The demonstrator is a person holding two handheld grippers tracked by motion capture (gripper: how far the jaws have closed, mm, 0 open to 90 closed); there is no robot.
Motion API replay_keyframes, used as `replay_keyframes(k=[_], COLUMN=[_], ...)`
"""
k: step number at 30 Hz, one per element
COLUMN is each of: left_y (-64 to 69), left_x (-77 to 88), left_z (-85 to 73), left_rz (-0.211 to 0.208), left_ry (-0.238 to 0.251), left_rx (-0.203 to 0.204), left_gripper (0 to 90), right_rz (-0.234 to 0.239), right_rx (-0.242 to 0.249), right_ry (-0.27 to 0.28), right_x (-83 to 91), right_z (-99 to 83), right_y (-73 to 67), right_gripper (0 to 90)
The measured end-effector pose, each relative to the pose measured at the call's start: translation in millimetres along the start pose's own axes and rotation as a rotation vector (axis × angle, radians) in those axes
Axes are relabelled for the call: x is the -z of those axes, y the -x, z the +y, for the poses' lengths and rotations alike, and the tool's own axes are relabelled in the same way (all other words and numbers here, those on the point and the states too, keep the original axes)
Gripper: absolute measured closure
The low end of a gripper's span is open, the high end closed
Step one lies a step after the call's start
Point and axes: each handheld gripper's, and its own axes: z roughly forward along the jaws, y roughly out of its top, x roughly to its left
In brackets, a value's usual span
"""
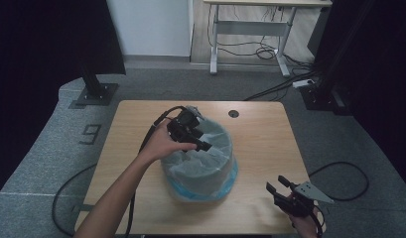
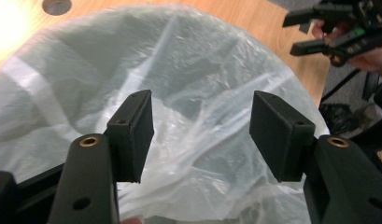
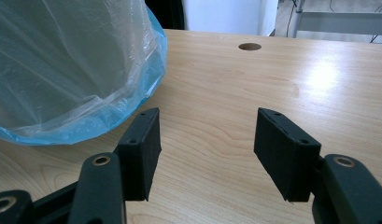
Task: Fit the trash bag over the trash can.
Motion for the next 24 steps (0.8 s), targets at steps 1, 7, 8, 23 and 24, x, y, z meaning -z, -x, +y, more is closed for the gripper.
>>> replay_keyframes(k=[1,7,8,23,24], left_y=[2.5,5.9,5.7,-0.1,-1.2], left_x=[-3.7,-27.5,-31.3,-44.2,-39.2], left_z=[0.0,2.4,2.6,3.1,2.1], left_rz=[0.0,0.014,0.013,0.007,0.007], left_ry=[-0.012,-0.11,-0.12,-0.167,-0.149], left_rx=[-0.008,-0.035,-0.034,-0.012,-0.009], left_gripper=[39.9,41.2,41.3,40.6,40.5], right_rz=[0.0,-0.001,-0.002,-0.004,-0.004], right_rx=[-0.001,-0.002,-0.004,-0.008,-0.01], right_ry=[0.001,0.0,-0.001,-0.007,-0.007], right_x=[-0.3,-0.1,0.0,-0.2,0.0], right_z=[-0.1,-0.6,-0.7,-1.9,-2.0], right_y=[-0.1,-0.4,-0.2,2.1,2.2], right_gripper=[40.3,40.0,39.9,39.4,39.4])
